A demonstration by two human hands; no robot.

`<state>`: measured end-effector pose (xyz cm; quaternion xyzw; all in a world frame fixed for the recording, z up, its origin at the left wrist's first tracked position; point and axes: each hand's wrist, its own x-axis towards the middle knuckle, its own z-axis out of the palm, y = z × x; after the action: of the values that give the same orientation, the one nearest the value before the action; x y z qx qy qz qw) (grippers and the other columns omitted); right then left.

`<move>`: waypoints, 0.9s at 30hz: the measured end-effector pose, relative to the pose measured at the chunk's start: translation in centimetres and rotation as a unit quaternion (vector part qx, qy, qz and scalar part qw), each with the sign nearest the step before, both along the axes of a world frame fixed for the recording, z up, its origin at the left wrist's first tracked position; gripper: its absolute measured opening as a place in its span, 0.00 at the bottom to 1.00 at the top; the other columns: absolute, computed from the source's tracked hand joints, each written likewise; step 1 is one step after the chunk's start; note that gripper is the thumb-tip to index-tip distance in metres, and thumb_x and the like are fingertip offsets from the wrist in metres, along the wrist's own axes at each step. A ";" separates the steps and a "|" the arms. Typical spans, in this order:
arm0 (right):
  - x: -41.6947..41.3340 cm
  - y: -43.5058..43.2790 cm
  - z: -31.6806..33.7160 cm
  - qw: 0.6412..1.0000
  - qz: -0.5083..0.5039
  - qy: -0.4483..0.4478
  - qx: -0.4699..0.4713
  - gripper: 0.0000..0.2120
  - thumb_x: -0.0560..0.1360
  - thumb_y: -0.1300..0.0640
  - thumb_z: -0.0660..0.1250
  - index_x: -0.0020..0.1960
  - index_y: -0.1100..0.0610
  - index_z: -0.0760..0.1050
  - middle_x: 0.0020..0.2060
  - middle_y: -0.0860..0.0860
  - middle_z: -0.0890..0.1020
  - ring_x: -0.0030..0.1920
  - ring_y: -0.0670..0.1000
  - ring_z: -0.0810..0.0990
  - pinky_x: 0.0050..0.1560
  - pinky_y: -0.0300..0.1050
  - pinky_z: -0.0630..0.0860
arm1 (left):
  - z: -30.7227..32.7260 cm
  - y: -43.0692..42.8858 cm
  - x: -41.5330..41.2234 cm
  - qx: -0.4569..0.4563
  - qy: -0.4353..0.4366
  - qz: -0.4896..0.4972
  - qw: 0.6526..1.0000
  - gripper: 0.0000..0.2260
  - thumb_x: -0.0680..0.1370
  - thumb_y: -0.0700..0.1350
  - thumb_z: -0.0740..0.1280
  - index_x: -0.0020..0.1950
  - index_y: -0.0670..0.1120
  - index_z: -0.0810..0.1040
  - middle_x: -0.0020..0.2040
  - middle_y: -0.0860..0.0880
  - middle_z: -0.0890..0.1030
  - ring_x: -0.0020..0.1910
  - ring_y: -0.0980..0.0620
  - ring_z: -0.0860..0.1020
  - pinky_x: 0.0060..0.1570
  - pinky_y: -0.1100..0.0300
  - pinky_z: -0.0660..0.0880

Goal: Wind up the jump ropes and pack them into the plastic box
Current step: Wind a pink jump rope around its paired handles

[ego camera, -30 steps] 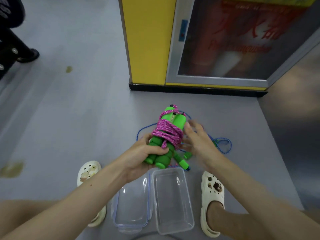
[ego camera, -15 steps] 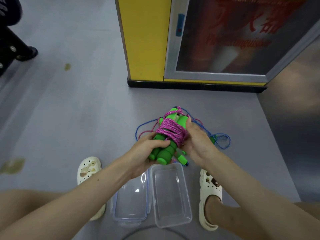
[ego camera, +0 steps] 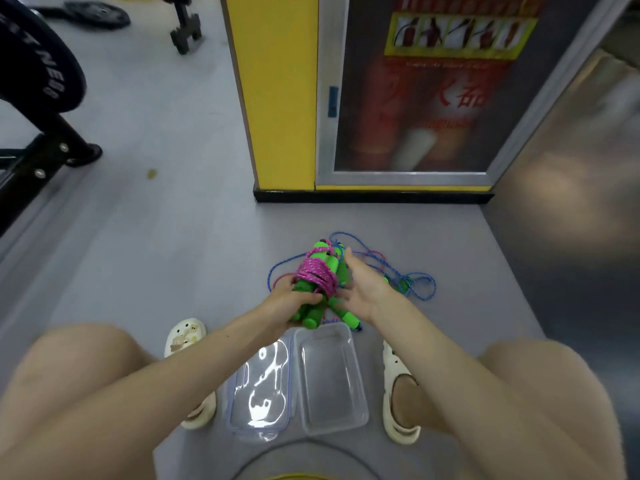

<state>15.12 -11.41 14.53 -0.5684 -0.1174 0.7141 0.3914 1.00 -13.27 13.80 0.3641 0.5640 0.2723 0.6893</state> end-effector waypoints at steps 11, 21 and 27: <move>2.4 -2.6 -6.7 0.993 -0.110 -0.038 -0.033 0.27 0.66 0.55 0.76 0.60 0.65 0.73 0.47 0.64 0.82 0.42 0.61 0.84 0.41 0.57 0.81 | -5.0 -4.0 4.6 0.092 0.095 -0.023 0.991 0.43 0.61 0.54 0.74 0.72 0.50 0.59 0.65 0.48 0.68 0.63 0.50 0.71 0.63 0.51 0.72; 2.0 -2.4 -16.1 0.997 -0.041 -0.029 -0.057 0.12 0.74 0.68 0.65 0.57 0.67 0.73 0.42 0.61 0.81 0.34 0.54 0.83 0.34 0.49 0.82 | -14.6 -3.0 3.8 -0.174 -0.060 0.009 0.983 0.09 0.79 0.41 0.64 0.60 0.46 0.75 0.48 0.47 0.82 0.43 0.51 0.80 0.45 0.54 0.80; 2.6 -2.8 -21.3 0.978 0.097 -0.182 -0.034 0.11 0.74 0.60 0.69 0.55 0.64 0.77 0.49 0.59 0.82 0.44 0.51 0.80 0.48 0.43 0.77 | -20.6 -3.2 3.8 -0.236 -0.024 0.079 0.968 0.12 0.77 0.36 0.66 0.60 0.41 0.73 0.49 0.44 0.81 0.45 0.48 0.80 0.45 0.53 0.77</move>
<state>17.72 -14.23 -6.78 -0.6875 -0.2167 0.6371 0.2727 4.83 -16.45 -6.77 0.1390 0.6222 0.1937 0.7457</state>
